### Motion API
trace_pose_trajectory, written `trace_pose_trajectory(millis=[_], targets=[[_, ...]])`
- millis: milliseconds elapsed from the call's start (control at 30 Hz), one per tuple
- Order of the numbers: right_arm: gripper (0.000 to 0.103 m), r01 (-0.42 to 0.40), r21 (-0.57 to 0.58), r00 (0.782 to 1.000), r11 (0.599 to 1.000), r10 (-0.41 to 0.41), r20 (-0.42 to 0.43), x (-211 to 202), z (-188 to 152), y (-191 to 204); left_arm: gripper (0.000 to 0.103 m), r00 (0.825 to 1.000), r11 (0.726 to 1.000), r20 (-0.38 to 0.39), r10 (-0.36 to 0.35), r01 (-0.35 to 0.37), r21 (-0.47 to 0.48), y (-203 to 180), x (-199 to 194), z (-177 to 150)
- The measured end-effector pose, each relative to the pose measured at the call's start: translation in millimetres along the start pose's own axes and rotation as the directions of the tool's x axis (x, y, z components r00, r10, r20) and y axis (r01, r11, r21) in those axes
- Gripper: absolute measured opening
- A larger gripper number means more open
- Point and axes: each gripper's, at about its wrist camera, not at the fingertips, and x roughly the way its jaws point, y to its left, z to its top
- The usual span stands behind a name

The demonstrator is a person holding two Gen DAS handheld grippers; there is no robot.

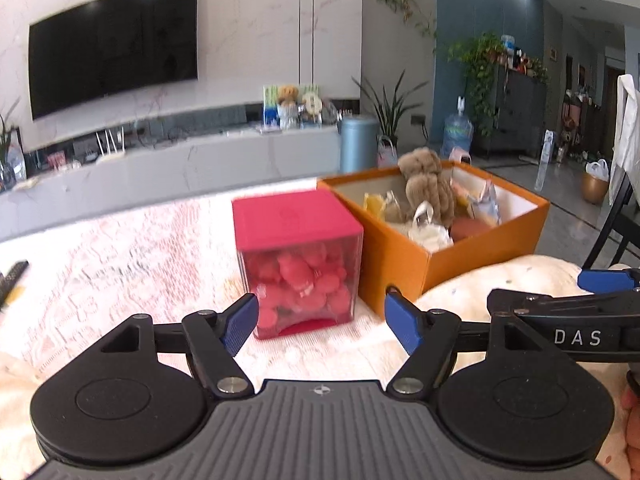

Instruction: Organize soft objects

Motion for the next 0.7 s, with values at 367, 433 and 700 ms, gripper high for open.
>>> trace_pose_trajectory(millis=[367,433,700], targets=[[0.1,-0.002,-0.006,1.0,1.0,0.002,0.013,4,-5,2,0.085,0.998,1.0,-0.051,0.021,-0.022,-0.008,5,3,-23],[0.1,0.001,-0.01,1.0,1.0,0.0,0.015,4,-5,2,0.085,0.999,1.0,-0.049,0.024,-0.024,-0.008,4,2,-23],[0.1,0.007,-0.015,1.0,1.0,-0.007,0.024,2,-5,3,0.085,0.998,1.0,-0.055,0.027,-0.027,-0.011,4,0,-21]])
